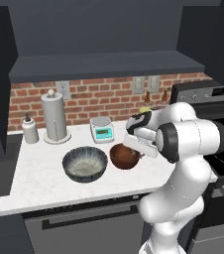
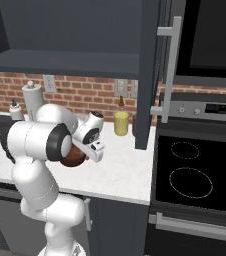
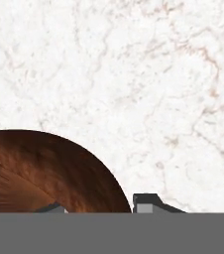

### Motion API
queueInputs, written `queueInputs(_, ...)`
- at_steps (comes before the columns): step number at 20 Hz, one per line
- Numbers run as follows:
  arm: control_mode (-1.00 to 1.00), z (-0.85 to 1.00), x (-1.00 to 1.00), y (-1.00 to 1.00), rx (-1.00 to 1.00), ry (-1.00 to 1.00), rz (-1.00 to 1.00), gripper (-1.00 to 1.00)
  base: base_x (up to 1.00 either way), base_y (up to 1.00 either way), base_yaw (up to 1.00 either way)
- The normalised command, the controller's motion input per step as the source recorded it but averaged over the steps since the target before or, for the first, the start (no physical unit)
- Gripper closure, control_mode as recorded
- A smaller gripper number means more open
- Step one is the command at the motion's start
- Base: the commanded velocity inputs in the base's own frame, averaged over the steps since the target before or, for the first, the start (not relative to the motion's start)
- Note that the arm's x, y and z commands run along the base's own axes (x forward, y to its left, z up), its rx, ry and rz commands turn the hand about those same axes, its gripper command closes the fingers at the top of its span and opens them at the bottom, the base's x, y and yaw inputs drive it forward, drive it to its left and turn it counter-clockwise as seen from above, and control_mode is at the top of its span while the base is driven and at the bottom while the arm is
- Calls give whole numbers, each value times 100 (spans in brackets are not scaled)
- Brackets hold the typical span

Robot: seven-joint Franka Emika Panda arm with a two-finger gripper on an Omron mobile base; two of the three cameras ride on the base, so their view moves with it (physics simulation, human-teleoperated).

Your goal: Pick up the bowls on the counter and stack them on top of one another in the open cabinet. Place the smaller bowl on top of the larger bowl.

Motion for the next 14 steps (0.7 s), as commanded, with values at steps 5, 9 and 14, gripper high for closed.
queueInputs(5,-100,0,-4,10,5,-2,0,100,0,0,0)
queueInputs(9,-100,44,-29,0,11,-12,-2,100,0,0,0)
queueInputs(14,-100,96,-46,-4,11,-19,-3,100,0,0,0)
